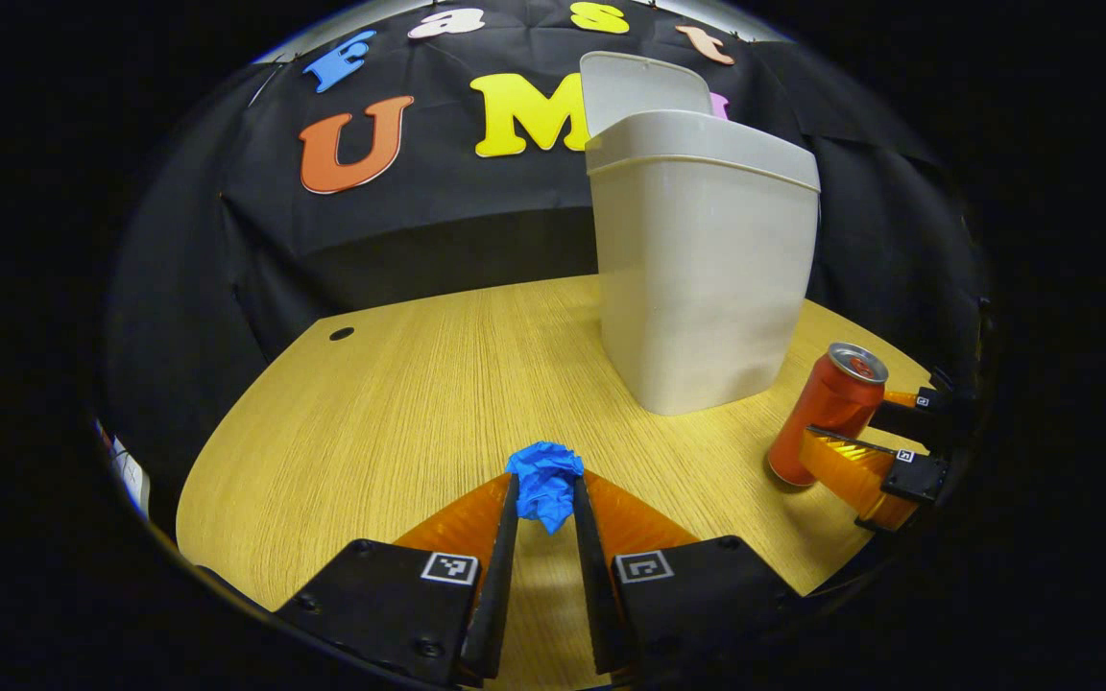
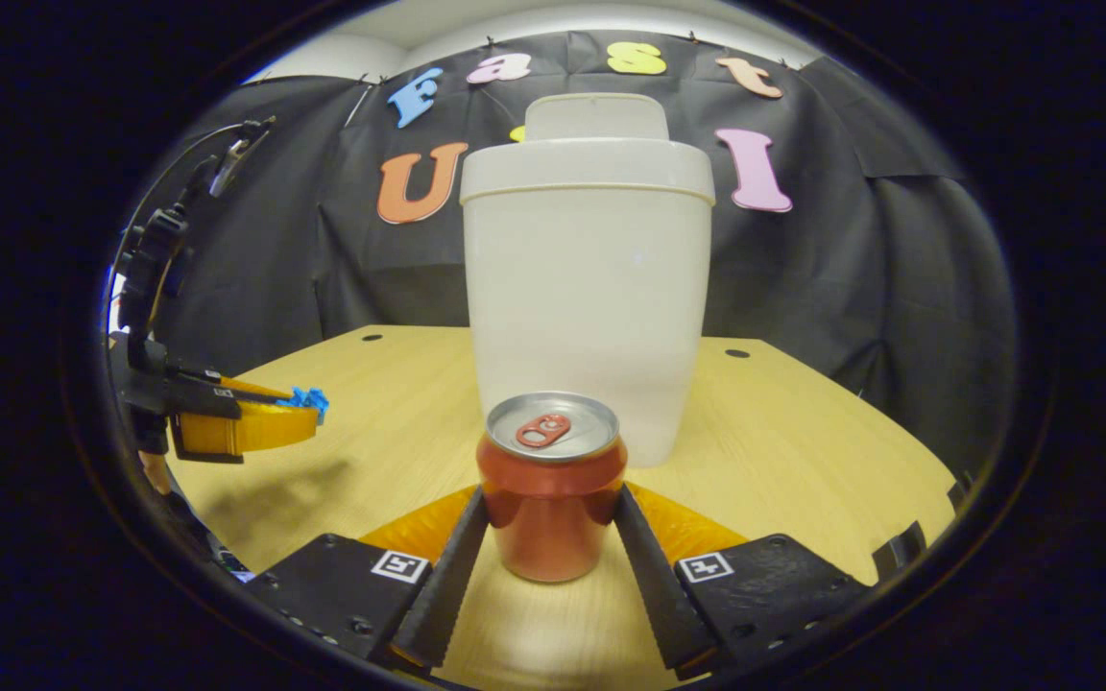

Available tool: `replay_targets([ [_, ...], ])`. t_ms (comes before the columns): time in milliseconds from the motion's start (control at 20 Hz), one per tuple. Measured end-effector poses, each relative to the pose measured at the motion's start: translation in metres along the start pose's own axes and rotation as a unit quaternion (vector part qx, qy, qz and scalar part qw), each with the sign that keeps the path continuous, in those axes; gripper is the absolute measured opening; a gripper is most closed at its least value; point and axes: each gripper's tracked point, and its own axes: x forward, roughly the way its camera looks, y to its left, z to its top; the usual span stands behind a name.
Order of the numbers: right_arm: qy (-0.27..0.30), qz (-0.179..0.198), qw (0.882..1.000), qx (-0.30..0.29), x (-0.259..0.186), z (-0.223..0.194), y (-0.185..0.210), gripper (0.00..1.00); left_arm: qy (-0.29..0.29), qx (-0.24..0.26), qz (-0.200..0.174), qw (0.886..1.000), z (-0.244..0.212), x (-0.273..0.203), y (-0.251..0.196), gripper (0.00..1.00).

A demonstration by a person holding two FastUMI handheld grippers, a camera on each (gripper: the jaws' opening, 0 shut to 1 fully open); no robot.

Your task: Press the lid of the desktop garbage bin to open it, pick up the crumpled paper on the desktop and throw it into the bin, then pick up the pop can on the desktop and drop it into the bin, and finally close the garbage bin lid.

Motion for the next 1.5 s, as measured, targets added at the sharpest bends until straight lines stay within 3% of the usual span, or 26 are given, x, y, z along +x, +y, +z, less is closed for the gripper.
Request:
replay_targets([
  [400, -0.082, 0.002, 0.996, -0.028, -0.056, 0.067, -0.017, 0.79, -0.059, -0.025, 0.047, 0.997, 0.035, -0.029, 0.007, 0.38],
  [850, -0.141, 0.014, 0.989, -0.04, -0.119, 0.139, -0.039, 0.79, -0.145, -0.07, 0.115, 0.98, 0.093, -0.088, -0.002, 0.38],
  [1100, -0.159, 0.025, 0.987, -0.021, -0.131, 0.165, -0.049, 0.79, -0.166, -0.086, 0.122, 0.975, 0.113, -0.106, -0.018, 0.37],
  [1150, -0.16, 0.025, 0.987, -0.02, -0.13, 0.164, -0.052, 0.79, -0.165, -0.083, 0.123, 0.975, 0.116, -0.107, -0.021, 0.42],
  [1200, -0.159, 0.024, 0.987, -0.02, -0.129, 0.165, -0.054, 0.78, -0.165, -0.08, 0.126, 0.975, 0.12, -0.108, -0.024, 0.37],
  [1250, -0.156, 0.022, 0.987, -0.02, -0.127, 0.164, -0.056, 0.79, -0.167, -0.077, 0.125, 0.975, 0.127, -0.109, -0.028, 0.42],
  [1300, -0.156, 0.024, 0.987, -0.021, -0.126, 0.164, -0.057, 0.79, -0.169, -0.078, 0.122, 0.975, 0.134, -0.11, -0.033, 0.37],
  [1500, -0.144, 0.028, 0.989, -0.028, -0.122, 0.159, -0.061, 0.78, -0.174, -0.079, 0.11, 0.975, 0.164, -0.105, -0.049, 0.37],
])
